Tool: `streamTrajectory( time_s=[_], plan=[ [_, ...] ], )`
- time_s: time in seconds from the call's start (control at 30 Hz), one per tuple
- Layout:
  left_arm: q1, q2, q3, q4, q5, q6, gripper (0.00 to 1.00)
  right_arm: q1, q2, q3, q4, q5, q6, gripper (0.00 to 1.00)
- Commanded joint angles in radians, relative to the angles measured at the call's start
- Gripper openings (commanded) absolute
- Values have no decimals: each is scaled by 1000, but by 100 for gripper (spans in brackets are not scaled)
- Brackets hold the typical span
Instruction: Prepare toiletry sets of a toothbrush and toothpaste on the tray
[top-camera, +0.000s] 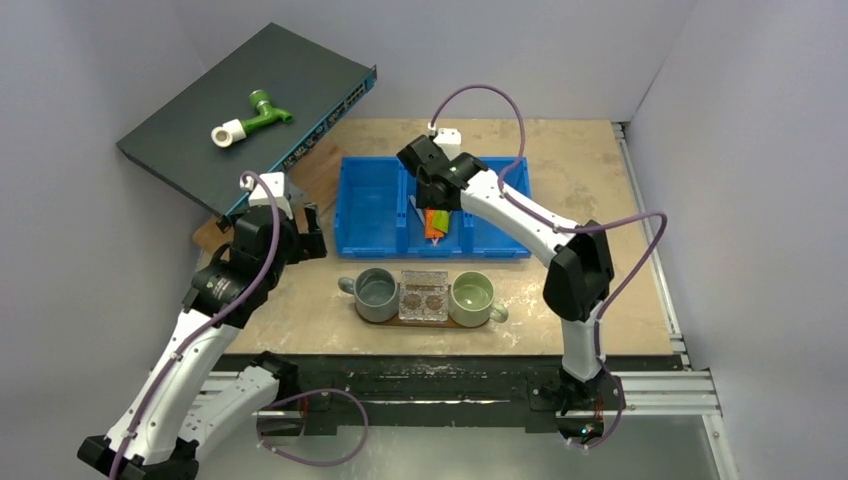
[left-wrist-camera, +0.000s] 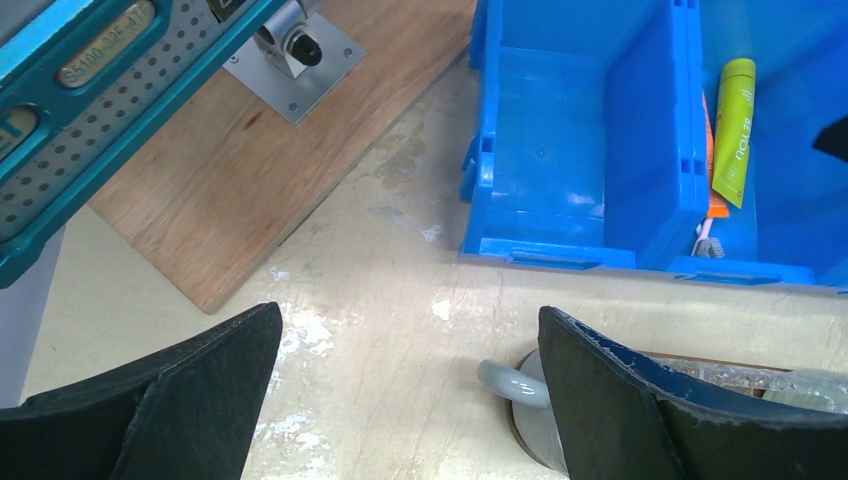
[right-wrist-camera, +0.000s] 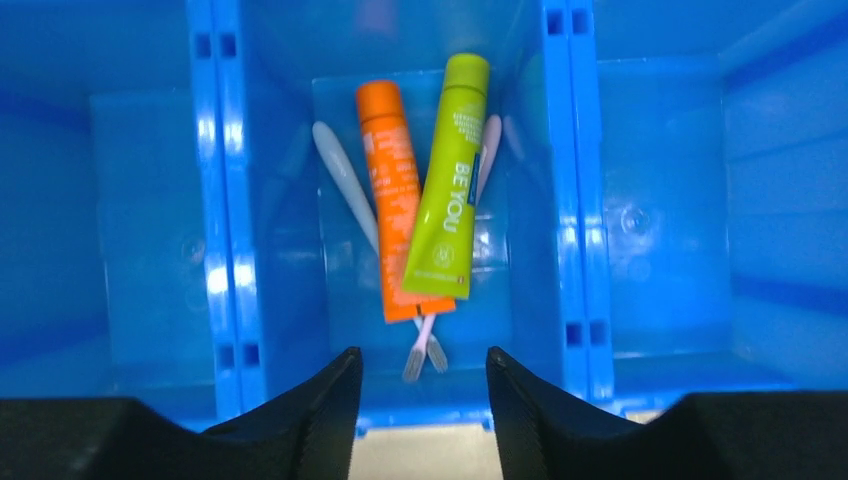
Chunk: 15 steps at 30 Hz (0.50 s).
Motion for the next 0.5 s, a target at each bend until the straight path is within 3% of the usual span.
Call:
streamTrajectory(
  time_s=[0.0,0.47],
  plan=[
    [6,6,40,24,16,13,100,-33,66,113,55,-12,-39,54],
    [6,25,43,25,32,12,100,-109,330,299,57,37,-38,55]
  ],
)
